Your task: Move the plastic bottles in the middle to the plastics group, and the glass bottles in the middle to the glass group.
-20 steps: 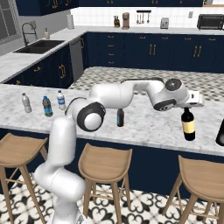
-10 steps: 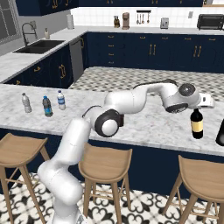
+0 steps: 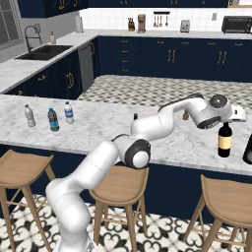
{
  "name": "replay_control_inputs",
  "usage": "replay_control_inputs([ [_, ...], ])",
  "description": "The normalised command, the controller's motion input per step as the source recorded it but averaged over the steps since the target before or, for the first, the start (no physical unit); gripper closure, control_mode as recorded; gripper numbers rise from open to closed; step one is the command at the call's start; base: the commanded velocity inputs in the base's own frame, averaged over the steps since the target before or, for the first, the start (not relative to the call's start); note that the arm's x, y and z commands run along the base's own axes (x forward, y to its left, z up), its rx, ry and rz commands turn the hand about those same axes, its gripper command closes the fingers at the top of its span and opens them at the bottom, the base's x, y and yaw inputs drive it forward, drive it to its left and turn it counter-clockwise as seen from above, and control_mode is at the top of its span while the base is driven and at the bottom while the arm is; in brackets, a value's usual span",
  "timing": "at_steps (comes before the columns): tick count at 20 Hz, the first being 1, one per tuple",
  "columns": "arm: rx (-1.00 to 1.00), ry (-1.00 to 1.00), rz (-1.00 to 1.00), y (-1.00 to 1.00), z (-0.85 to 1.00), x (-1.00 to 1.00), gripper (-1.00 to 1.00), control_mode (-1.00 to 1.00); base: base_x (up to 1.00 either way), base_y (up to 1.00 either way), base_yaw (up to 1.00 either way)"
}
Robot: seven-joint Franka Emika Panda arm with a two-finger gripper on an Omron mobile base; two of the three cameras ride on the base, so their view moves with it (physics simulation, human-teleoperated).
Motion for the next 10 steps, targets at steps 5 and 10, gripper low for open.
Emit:
replay_control_inputs([
  [5,0.00,0.01,0.00,-0.30,-0.40,0.19,1.00,-1.00,0.00,0.00,0.00],
  [10,0.00,0.00,-0.03,-0.06,-0.48,0.01,1.00,-1.00,0.00,0.00,0.00],
])
